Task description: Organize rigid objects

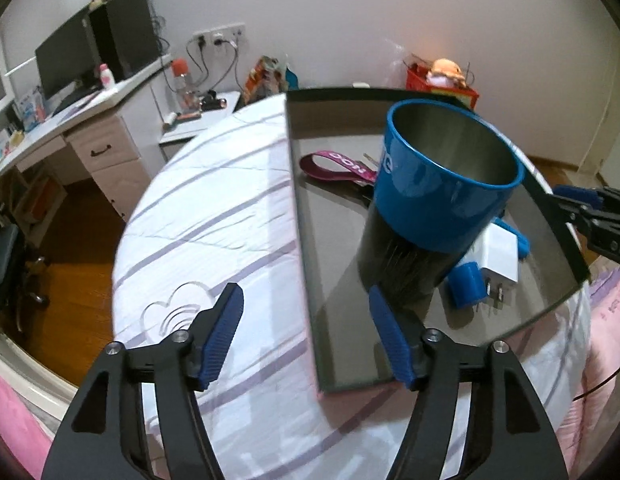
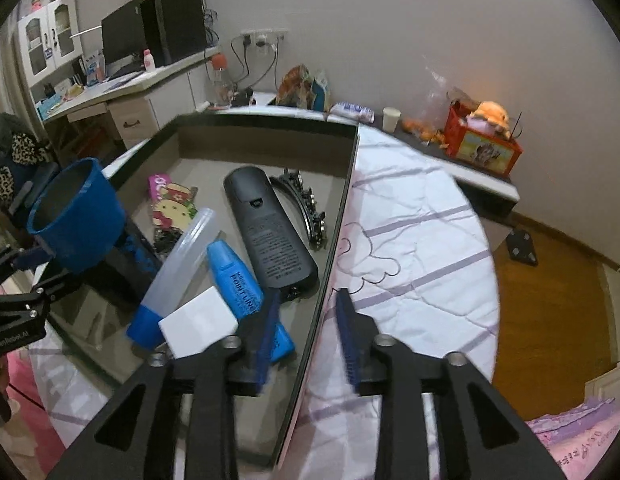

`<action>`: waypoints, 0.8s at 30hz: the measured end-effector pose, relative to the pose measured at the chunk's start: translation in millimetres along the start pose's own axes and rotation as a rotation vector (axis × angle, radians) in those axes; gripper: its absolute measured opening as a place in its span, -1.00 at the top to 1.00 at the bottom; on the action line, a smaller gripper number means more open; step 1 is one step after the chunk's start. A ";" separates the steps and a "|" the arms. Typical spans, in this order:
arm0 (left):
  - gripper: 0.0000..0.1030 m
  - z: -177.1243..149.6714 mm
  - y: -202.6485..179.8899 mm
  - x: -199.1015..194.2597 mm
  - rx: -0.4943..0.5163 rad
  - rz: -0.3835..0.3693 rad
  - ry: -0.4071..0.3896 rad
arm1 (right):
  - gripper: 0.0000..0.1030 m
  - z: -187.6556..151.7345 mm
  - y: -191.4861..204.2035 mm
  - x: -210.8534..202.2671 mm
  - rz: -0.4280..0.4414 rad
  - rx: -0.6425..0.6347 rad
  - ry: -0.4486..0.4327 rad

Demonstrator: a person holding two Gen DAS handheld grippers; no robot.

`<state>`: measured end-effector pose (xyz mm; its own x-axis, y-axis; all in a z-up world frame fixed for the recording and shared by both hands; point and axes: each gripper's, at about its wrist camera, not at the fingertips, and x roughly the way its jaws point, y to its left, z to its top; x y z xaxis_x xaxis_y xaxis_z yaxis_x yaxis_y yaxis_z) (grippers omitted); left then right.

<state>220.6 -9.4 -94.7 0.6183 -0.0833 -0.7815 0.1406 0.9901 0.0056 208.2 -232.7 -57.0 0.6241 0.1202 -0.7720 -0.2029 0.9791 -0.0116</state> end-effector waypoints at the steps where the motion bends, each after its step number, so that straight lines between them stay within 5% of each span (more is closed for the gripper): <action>1: -0.34 -3.5 2.3 -6.1 -0.005 0.000 -0.009 | -0.04 -2.6 2.8 -9.9 0.003 -0.006 -0.023; 9: -0.60 -39.3 2.1 -55.4 0.033 -0.039 -0.093 | -0.51 -34.9 10.8 -66.8 0.053 -0.055 -0.153; 15: -0.62 -56.8 -9.1 -55.6 0.071 -0.079 -0.067 | -0.52 -63.4 -2.1 -72.6 0.176 -0.002 -0.169; 24: -0.62 -52.2 -15.8 -24.7 0.025 -0.040 0.002 | -0.52 -80.4 8.0 -29.7 0.177 0.010 -0.104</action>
<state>162.7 -17.1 -108.0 0.6102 -0.1230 -0.7827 0.1848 0.9827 -0.0104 127.4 -241.6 -85.3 0.6542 0.3060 -0.6917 -0.3092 0.9428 0.1246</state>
